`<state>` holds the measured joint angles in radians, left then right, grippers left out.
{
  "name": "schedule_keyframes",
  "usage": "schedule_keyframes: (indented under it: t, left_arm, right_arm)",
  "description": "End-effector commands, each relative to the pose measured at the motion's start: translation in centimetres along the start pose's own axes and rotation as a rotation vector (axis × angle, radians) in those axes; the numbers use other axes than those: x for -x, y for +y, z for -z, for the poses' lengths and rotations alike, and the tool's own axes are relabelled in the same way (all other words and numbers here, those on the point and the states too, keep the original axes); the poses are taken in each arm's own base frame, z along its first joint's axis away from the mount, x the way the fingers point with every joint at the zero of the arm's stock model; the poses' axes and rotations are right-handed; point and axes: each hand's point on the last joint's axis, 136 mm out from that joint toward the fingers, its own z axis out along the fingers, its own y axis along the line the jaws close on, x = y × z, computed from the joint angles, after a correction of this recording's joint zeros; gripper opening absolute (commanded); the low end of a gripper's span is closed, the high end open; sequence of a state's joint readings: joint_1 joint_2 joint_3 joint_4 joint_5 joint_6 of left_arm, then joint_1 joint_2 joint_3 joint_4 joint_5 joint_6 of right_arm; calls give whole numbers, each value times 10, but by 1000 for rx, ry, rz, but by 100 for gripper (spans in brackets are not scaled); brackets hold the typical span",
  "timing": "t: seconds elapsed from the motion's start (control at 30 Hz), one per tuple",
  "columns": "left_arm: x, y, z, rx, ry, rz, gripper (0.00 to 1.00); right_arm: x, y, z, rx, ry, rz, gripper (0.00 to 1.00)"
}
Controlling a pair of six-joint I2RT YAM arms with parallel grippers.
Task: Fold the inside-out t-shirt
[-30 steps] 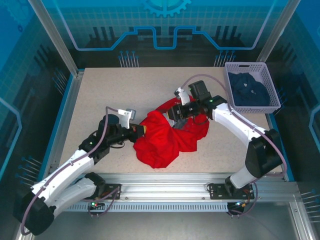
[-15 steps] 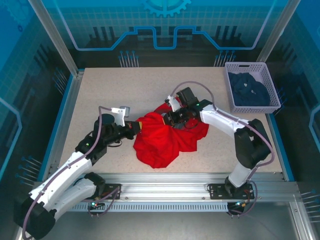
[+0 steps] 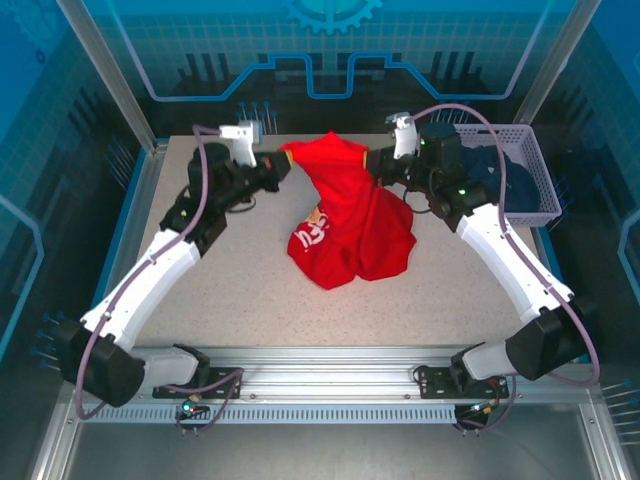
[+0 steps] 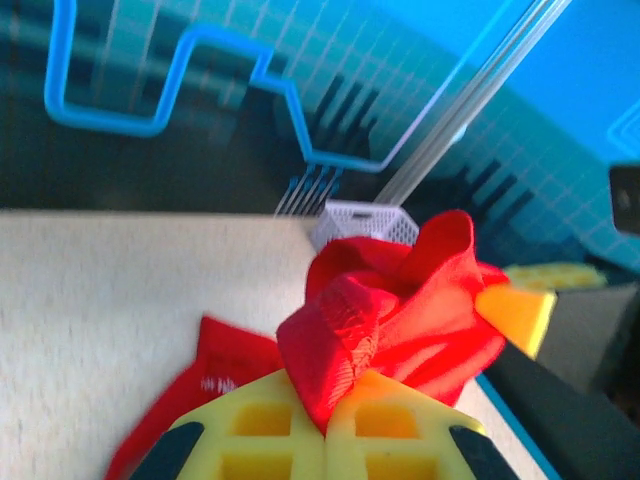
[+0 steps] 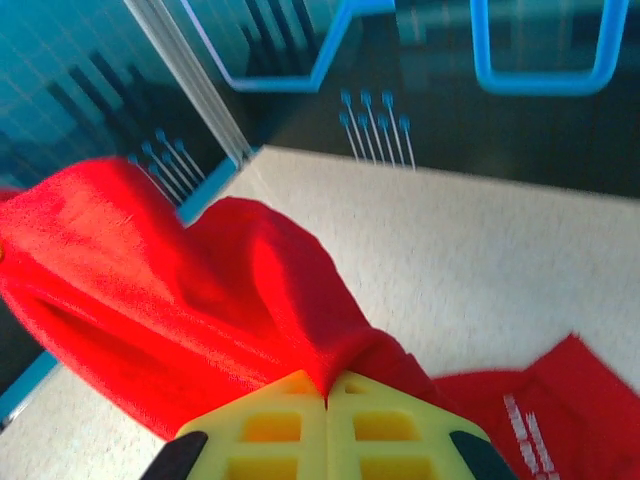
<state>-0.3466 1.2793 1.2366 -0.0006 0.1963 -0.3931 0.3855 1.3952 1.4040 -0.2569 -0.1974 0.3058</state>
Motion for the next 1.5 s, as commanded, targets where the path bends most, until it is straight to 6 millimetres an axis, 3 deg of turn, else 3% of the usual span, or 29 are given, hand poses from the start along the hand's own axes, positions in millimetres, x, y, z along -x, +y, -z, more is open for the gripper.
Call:
schedule_keyframes:
  t: [0.0,0.1,0.2,0.27,0.33,0.37,0.47,0.53,0.57,0.63,0.7,0.77,0.83,0.97,1.17,1.3,1.47]
  left_arm:
    - [38,-14,18,-31,-70,-115,0]
    - [7,5,37,46,-3,-112,0]
    - [-59,24,59,71,131,-23,0]
    - [-109,32,79,62,223,60,2]
    - [-153,37,94,43,285,151,2]
    - [-176,37,100,20,324,192,4]
    - [-225,30,109,-32,436,246,23]
    - [-236,31,110,-13,474,229,39]
    - [-233,33,108,6,466,220,48]
    - [-218,40,102,54,403,193,57]
    - [-198,51,92,118,312,167,69]
    - [-181,67,76,179,256,159,75]
    - [-173,80,52,219,269,170,78]
    - [-180,115,-9,305,375,201,78]
    - [-200,172,-79,363,472,311,77]
    - [-220,182,-105,345,539,372,76]
    - [-253,187,-121,322,620,457,74]
  right_arm:
    - [28,25,26,11,-119,94,0]
    - [-36,50,24,67,4,125,3]
    - [-130,80,21,169,190,143,9]
    - [-190,90,28,211,313,158,18]
    - [-230,86,35,208,373,168,30]
    - [-238,77,36,181,377,163,35]
    - [-222,50,30,72,316,155,43]
    - [-203,24,18,-20,287,117,46]
    - [-194,4,11,-97,286,83,47]
    - [-184,-30,-6,-209,316,24,49]
    - [-183,-57,-23,-278,364,-6,50]
    - [-186,-86,-39,-354,401,-18,51]
    - [-189,-114,-51,-399,430,-64,52]
    - [-190,-167,-75,-420,492,-168,55]
    - [-204,-212,-131,-464,691,-33,61]
    - [-214,-223,-160,-469,795,76,65]
    - [-222,-237,-177,-538,888,175,70]
